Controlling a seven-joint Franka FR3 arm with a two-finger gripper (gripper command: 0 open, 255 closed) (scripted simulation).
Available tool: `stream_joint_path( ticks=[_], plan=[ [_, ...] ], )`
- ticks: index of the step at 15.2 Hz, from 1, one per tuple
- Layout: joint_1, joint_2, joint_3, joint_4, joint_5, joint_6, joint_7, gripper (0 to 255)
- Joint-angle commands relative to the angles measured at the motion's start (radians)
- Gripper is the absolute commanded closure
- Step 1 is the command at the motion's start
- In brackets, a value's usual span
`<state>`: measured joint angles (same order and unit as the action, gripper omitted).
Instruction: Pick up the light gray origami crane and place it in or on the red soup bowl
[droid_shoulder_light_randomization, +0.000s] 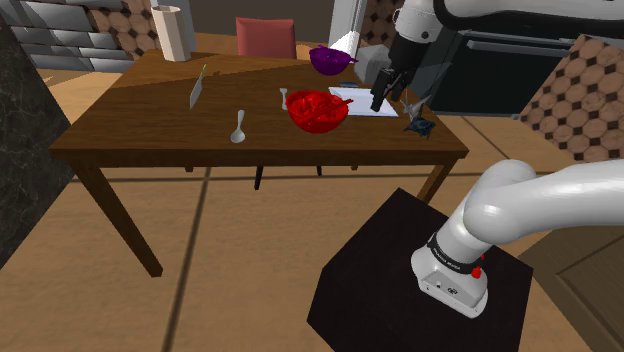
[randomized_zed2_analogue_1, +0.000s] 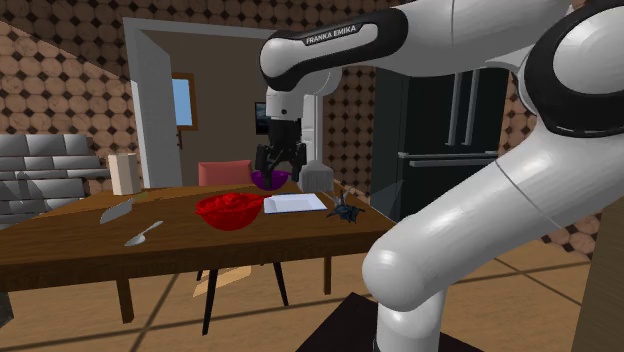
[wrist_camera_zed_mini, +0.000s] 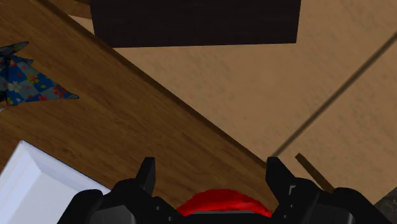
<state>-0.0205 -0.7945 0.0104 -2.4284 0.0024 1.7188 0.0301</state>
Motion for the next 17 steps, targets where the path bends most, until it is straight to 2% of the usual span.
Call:
stream_joint_path(
  ticks=[1, 9, 17],
  plan=[
    [0.0, 0.0, 0.0, 0.0, 0.0, 0.0, 0.0, 0],
    [-0.028, 0.061, -0.243, 0.015, -0.09, 0.012, -0.32, 0],
    [-0.018, 0.252, -0.484, 0.139, -0.13, 0.034, -0.647, 0]
  ],
)
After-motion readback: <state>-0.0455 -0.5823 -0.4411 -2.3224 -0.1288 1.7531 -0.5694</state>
